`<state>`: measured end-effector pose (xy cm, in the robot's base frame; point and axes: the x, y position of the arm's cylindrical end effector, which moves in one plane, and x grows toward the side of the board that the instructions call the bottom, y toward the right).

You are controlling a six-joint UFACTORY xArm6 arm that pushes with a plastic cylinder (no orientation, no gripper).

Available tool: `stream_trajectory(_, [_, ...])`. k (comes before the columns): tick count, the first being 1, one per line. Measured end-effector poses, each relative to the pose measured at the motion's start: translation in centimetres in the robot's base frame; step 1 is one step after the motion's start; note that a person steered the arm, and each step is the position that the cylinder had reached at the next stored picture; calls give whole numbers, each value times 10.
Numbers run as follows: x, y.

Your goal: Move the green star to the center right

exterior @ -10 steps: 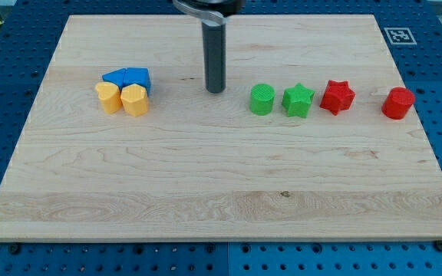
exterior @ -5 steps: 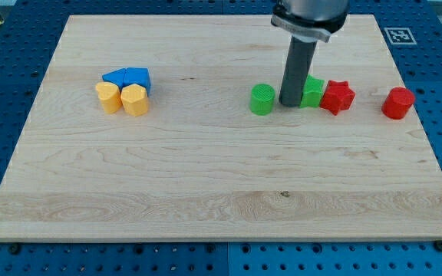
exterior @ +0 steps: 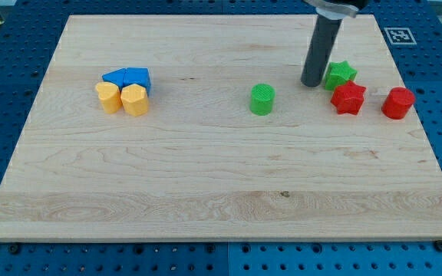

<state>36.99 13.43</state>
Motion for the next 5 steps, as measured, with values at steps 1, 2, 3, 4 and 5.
stream_trajectory(1, [-8,15])
stream_trajectory(2, [-7,63])
stream_trajectory(3, [-7,90])
stream_trajectory(4, [-9,81])
stream_trajectory(5, [-19,82])
